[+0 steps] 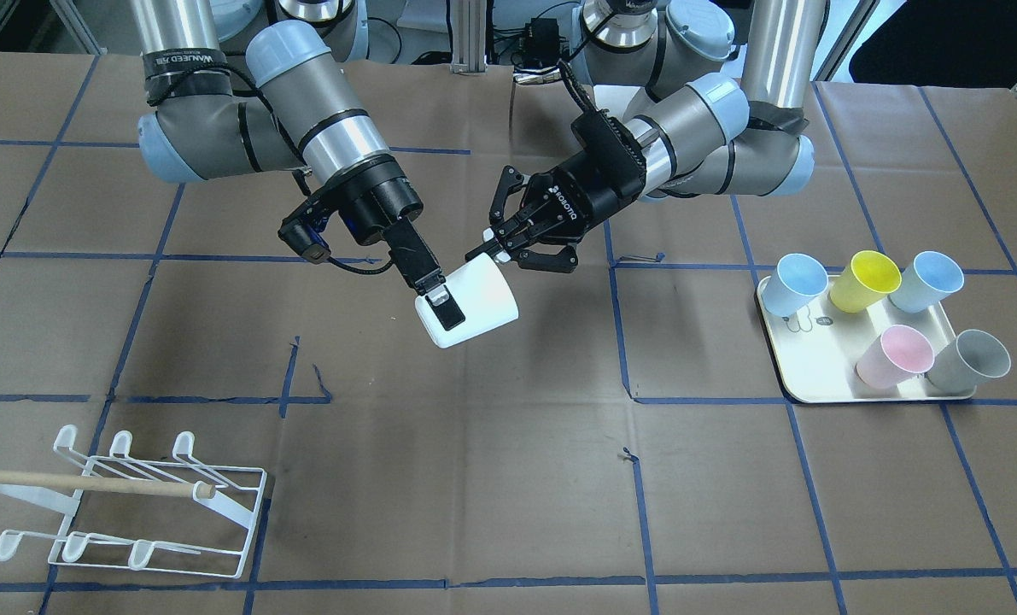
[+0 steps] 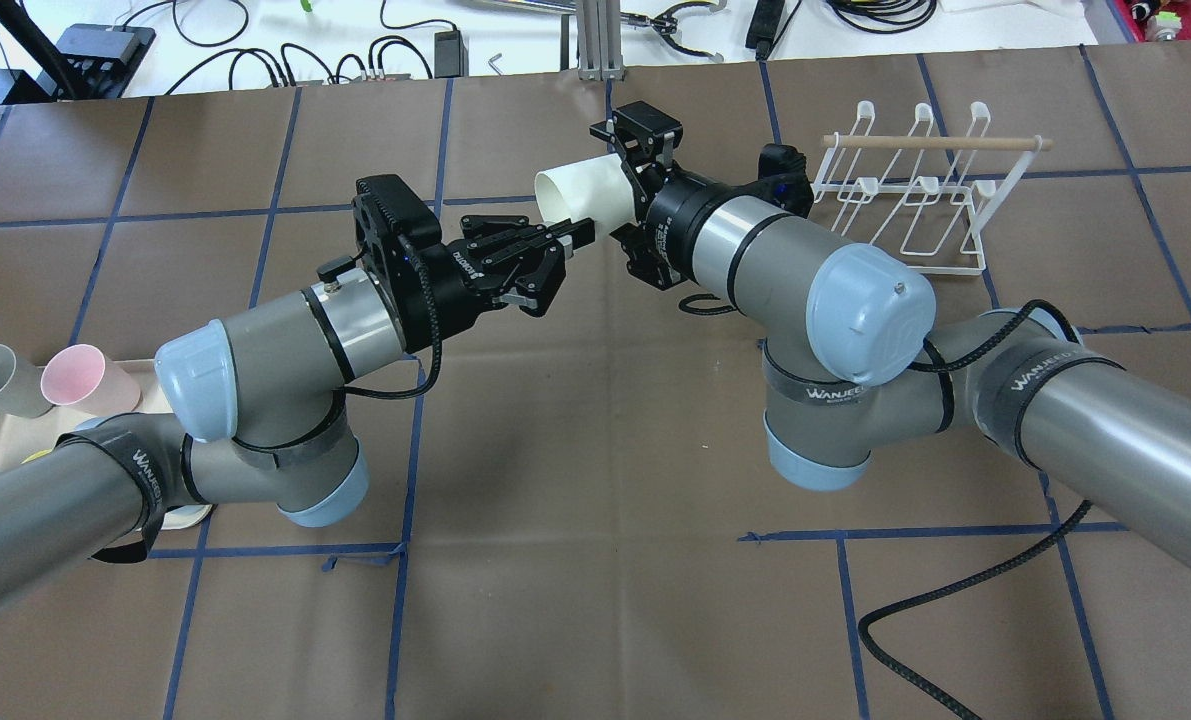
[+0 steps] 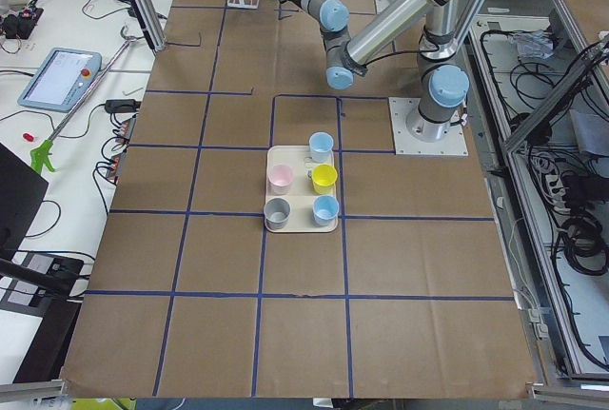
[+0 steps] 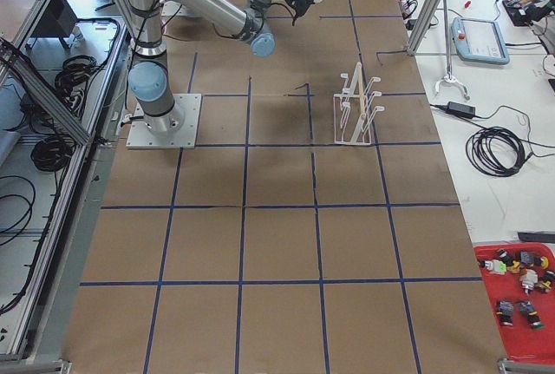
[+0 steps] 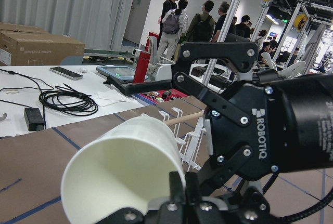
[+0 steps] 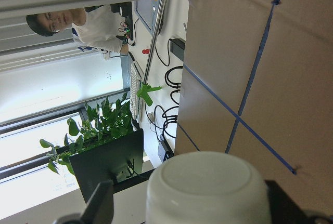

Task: Transfer IKEA cup to right arm and place on rack

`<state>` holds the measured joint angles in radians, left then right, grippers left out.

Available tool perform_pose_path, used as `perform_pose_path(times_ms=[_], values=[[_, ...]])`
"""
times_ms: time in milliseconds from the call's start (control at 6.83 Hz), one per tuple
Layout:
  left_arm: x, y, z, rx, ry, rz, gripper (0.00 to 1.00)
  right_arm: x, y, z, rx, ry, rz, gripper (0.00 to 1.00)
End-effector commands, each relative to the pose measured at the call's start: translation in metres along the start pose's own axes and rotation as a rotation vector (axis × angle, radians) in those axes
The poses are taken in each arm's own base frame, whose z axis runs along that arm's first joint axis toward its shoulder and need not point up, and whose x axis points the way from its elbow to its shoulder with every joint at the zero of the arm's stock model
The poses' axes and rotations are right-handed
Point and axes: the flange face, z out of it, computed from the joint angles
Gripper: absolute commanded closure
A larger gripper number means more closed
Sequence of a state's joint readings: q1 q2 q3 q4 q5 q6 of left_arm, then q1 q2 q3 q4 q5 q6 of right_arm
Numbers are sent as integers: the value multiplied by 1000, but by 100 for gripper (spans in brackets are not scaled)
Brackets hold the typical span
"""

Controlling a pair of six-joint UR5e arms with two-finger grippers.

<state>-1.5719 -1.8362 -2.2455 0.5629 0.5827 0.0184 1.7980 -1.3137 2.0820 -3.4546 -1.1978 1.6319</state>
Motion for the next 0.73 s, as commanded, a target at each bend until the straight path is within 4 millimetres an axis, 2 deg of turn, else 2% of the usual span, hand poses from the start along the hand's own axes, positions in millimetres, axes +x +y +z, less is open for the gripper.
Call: perform_pose_path(times_ms=[0,146,439,585], values=[[0,0,0,1,-1,1,97,2,1,4,-2,7,-1,2],[0,0,0,1,-1,1,97,2,1,4,0,7,-3,4],[0,-1,0,1,-1,3,97,0,2,3,-6,3,-6,28],[0,-1,0,1,-1,3,97,-1,3,2,-7,0,-7,35]])
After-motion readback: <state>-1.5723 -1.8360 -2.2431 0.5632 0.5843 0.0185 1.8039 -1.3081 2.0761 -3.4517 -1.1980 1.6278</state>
